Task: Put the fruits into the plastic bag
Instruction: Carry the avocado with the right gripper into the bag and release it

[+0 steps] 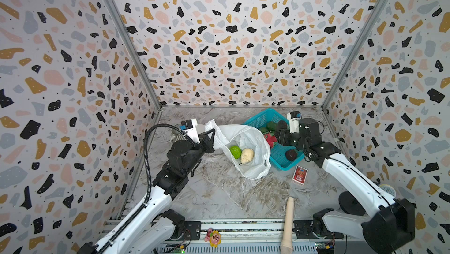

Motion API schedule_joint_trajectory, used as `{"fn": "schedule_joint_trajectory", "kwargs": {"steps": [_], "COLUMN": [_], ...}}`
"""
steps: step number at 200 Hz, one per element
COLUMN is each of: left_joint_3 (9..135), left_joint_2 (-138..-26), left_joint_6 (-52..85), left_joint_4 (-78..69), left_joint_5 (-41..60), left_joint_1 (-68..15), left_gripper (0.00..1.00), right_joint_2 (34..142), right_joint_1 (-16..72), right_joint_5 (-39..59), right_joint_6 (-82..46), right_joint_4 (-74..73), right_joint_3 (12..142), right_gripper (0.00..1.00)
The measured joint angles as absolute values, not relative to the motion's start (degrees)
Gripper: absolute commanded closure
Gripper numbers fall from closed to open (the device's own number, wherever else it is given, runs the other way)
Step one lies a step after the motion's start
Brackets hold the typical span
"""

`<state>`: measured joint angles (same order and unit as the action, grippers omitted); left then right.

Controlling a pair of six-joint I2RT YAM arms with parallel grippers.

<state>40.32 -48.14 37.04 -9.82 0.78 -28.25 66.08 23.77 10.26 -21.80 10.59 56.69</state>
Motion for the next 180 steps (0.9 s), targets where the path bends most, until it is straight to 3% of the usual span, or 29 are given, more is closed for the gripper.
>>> {"fn": "schedule_joint_trajectory", "kwargs": {"steps": [25, 53, 103, 180], "left_joint_3": [40.32, 40.32, 40.32, 40.32], "left_joint_2": [-48.49, -48.66, -48.45, -46.72], "left_joint_6": [37.04, 37.01, 37.01, 37.80], "left_joint_4": [-9.82, -9.82, -9.85, -9.89], "left_joint_5": [0.95, 1.02, 2.28, 6.52], "left_joint_1": [-28.25, -28.25, -28.25, -28.32], "left_gripper": [1.00, 1.00, 1.00, 1.00], "right_joint_2": [60.84, 62.48, 76.84, 101.14], "right_joint_1": [29.08, 35.75, 46.50, 46.96], "right_joint_5": [15.88, 20.97, 17.61, 11.44], "right_joint_6": [-19.51, -17.82, -16.12, -15.75], "right_joint_4": [6.42, 4.82, 5.96, 13.45], "right_joint_3": [56.75, 56.73, 56.97, 75.46], "right_gripper": [0.65, 0.64, 0.64, 0.61]}}
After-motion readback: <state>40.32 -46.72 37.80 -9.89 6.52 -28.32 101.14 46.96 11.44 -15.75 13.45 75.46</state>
